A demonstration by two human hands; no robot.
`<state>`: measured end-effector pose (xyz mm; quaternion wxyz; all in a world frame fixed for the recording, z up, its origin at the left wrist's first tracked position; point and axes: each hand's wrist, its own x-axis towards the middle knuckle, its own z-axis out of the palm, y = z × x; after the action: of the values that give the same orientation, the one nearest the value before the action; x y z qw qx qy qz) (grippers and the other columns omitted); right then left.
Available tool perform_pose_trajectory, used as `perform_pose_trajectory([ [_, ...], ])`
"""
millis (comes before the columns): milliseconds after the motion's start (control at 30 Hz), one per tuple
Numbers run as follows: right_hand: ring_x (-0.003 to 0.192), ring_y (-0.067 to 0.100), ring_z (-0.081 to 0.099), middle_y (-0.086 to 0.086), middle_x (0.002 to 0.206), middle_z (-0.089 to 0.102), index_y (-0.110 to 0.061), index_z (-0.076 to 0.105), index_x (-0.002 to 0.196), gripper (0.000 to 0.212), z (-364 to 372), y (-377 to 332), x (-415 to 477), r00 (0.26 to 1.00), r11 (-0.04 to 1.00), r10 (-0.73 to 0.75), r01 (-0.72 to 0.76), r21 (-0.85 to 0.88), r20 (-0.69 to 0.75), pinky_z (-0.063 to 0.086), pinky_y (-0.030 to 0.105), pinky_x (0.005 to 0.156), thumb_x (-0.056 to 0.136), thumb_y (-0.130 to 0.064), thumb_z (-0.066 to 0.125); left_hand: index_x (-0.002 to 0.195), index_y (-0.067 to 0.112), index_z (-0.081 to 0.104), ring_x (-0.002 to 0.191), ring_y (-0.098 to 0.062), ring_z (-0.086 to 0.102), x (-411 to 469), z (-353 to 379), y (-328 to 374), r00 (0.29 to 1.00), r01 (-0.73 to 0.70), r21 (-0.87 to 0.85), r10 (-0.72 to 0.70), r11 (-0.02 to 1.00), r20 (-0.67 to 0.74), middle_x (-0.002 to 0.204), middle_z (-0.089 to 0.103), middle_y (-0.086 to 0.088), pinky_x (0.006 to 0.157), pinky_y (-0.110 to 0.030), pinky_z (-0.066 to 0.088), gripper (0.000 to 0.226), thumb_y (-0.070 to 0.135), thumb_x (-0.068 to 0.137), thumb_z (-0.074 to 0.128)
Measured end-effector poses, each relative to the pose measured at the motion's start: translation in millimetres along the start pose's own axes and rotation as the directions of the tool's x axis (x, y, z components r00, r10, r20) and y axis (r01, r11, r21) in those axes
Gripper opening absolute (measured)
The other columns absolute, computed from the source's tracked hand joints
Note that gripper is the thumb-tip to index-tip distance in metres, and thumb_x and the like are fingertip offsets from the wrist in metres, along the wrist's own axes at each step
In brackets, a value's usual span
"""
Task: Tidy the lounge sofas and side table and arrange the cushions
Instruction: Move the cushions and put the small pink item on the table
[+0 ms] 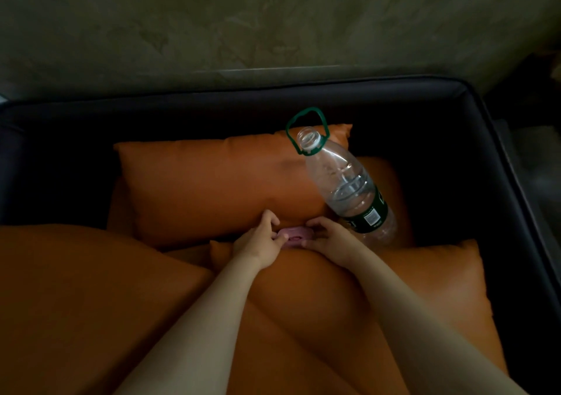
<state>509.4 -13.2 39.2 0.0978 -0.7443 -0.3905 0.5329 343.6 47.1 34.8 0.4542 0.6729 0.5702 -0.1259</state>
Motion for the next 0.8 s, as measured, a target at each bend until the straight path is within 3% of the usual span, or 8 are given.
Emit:
perform_pose_trajectory([
  [233, 0.106, 0.014, 0.061, 0.000, 0.112, 0.066, -0.021, 0.058, 0.125, 0.051, 1, 4, -4, 0.995, 1.000, -0.015, 0.017, 0.021, -0.102, 0.048, 0.033, 0.096, 0.078, -0.024, 0.079, 0.112, 0.030, 0.045, 0.105, -0.019, 0.061, -4, -1, -3, 1.000, -0.013, -0.152, 0.014, 0.988, 0.004, 0.112, 0.066, 0.009, 0.091, -0.038, 0.048, 0.020, 0.036, 0.096, 0.056],
  [333, 0.097, 0.012, 0.059, -0.003, 0.103, 0.064, -0.020, 0.059, 0.124, 0.051, 2, 4, -6, 0.991, 0.999, -0.023, 0.027, 0.029, -0.132, 0.046, 0.026, 0.088, 0.077, -0.024, 0.079, 0.114, 0.027, 0.051, 0.103, -0.018, 0.061, -3, 2, -5, 1.000, 0.004, -0.226, -0.003, 0.974, 0.003, 0.107, 0.065, 0.008, 0.093, -0.038, 0.048, 0.020, 0.031, 0.096, 0.057],
  [467, 0.096, 0.013, 0.060, -0.003, 0.097, 0.064, -0.018, 0.058, 0.126, 0.057, 4, 3, -3, 0.992, 0.998, 0.010, -0.002, 0.069, -0.125, 0.045, 0.026, 0.089, 0.075, -0.027, 0.081, 0.105, 0.022, 0.059, 0.096, -0.019, 0.066, 4, 4, -6, 0.999, 0.026, -0.335, -0.035, 0.942, -0.019, 0.105, 0.070, -0.001, 0.093, -0.040, 0.051, 0.014, 0.030, 0.093, 0.062],
  [600, 0.096, 0.011, 0.057, -0.002, 0.103, 0.062, -0.017, 0.058, 0.125, 0.056, 4, 1, -4, 0.992, 0.999, 0.023, -0.019, 0.033, -0.127, 0.041, 0.023, 0.083, 0.076, -0.032, 0.081, 0.105, 0.016, 0.069, 0.100, -0.023, 0.063, 5, 2, -3, 0.994, 0.071, -0.187, -0.085, 0.980, -0.068, 0.104, 0.069, -0.001, 0.087, -0.034, 0.050, 0.030, 0.041, 0.088, 0.066],
  [667, 0.094, 0.010, 0.056, -0.003, 0.101, 0.061, -0.017, 0.058, 0.124, 0.055, 4, 1, -6, 0.988, 1.000, 0.022, -0.018, 0.025, -0.151, 0.038, 0.022, 0.080, 0.076, -0.033, 0.080, 0.092, 0.017, 0.071, 0.096, -0.026, 0.065, 7, 2, 0, 0.995, 0.081, -0.094, -0.085, 0.992, -0.044, 0.097, 0.070, -0.005, 0.083, -0.038, 0.050, 0.030, 0.046, 0.087, 0.065],
  [733, 0.094, 0.010, 0.056, -0.004, 0.100, 0.061, -0.017, 0.058, 0.123, 0.054, 4, 2, -9, 0.986, 0.999, 0.029, -0.022, 0.041, -0.165, 0.038, 0.022, 0.079, 0.077, -0.034, 0.080, 0.074, 0.017, 0.065, 0.082, -0.031, 0.065, 10, 2, 4, 0.998, 0.068, -0.037, -0.067, 0.997, 0.010, 0.079, 0.066, -0.010, 0.069, -0.039, 0.046, 0.032, 0.047, 0.087, 0.064],
  [800, 0.093, 0.010, 0.056, -0.005, 0.099, 0.060, -0.017, 0.058, 0.121, 0.052, 4, 2, -13, 0.985, 0.997, 0.035, -0.024, 0.072, -0.168, 0.038, 0.022, 0.078, 0.077, -0.034, 0.079, 0.061, 0.015, 0.054, 0.061, -0.029, 0.054, 14, 3, 7, 0.995, 0.080, -0.030, -0.078, 0.996, 0.069, 0.062, 0.051, -0.008, 0.056, -0.034, 0.032, 0.043, 0.047, 0.089, 0.062],
])
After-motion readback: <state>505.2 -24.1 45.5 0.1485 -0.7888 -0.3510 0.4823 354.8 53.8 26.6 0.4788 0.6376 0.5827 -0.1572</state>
